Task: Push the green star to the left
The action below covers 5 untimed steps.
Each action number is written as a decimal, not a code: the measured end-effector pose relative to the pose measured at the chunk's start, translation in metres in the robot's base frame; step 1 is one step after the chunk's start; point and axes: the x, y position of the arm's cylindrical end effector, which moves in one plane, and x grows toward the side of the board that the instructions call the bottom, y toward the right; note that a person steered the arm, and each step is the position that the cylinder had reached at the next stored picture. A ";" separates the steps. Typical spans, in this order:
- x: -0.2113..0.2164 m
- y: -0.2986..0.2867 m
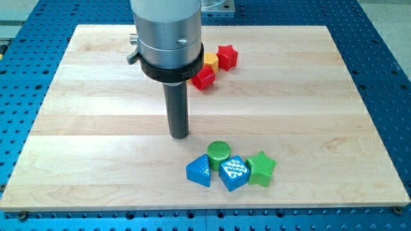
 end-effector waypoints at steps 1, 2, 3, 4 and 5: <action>0.000 0.000; 0.007 0.000; 0.007 0.000; 0.010 -0.007; 0.009 -0.019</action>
